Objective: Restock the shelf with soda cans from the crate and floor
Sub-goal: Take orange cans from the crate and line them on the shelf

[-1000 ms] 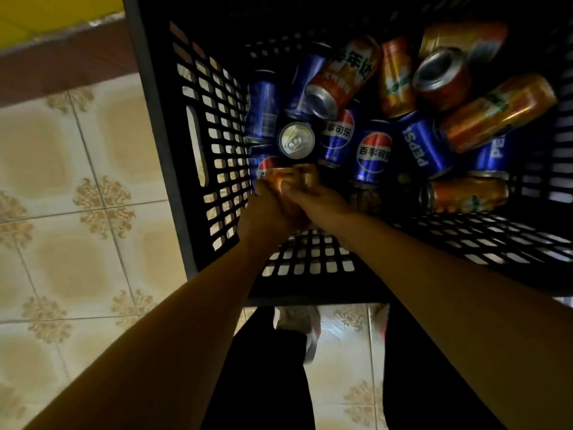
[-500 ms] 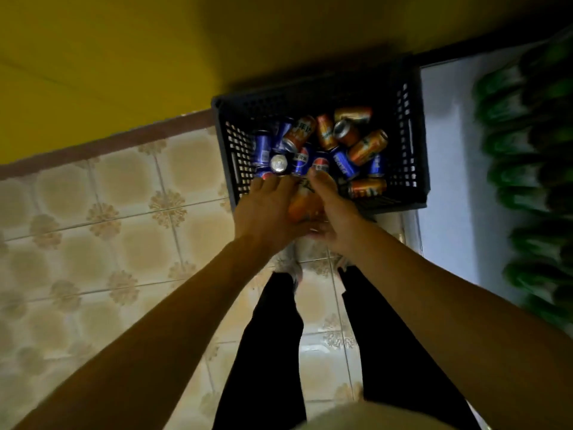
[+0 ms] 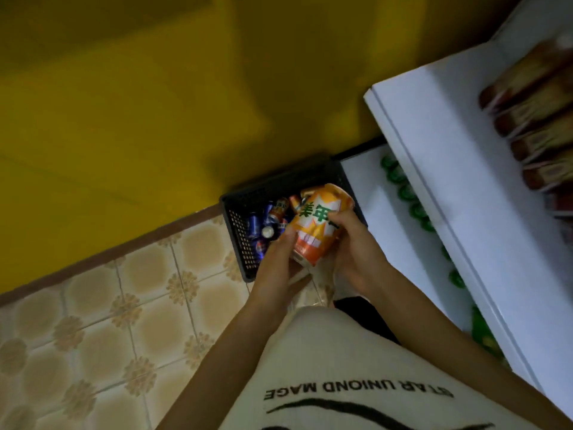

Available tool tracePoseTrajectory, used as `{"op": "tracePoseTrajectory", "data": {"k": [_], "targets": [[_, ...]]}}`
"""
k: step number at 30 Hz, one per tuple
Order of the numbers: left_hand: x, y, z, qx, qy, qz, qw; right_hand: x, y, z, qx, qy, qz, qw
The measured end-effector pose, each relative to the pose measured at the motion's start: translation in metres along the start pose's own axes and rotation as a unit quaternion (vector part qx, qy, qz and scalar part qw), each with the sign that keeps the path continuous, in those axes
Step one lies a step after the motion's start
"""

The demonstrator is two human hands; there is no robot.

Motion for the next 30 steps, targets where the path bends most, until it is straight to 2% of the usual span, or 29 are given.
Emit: {"op": "tracePoseTrajectory", "data": {"k": [3,6,9,11,14,20,26,30], "targets": [[-0.002,0.029,0.014,0.095,0.089,-0.107,0.986,-0.022,0.045,-0.022,0.129,0.043,-0.018,0.991],[0.004,0.044,0.032,0.120,0.156,-0.153,0.969,-0.039,0.089,-0.032,0.215,0.062,-0.038,0.974],[0.010,0.057,0.039,0.128,0.153,-0.177,0.964,-0.039,0.127,-0.034,0.286,0.074,0.021,0.955],[0.009,0.070,0.037,0.129,0.126,-0.193,0.965,-0.028,0.151,-0.029,0.309,0.039,0.054,0.949],[-0.001,0.097,0.031,0.096,0.086,-0.223,0.966,-0.003,0.188,-0.013,0.324,-0.023,0.099,0.941],[-0.034,0.162,0.019,-0.079,-0.048,-0.317,0.944,0.035,0.260,0.010,0.384,-0.067,0.197,0.900],[-0.062,0.223,-0.020,-0.079,-0.093,-0.422,0.898,0.080,0.330,0.017,0.483,-0.047,0.270,0.832],[-0.081,0.254,-0.075,-0.078,-0.097,-0.406,0.905,0.132,0.380,0.029,0.517,0.053,0.337,0.785]]}}
Point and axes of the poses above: each hand's wrist, its own y-axis away from the middle knuckle, its own x-axis out of the back of the hand, z = x × y, the point moved 6 cm from there along -y, towards the middle knuckle, and after that the axes turned 10 degrees about z, right-handed, at the moved point
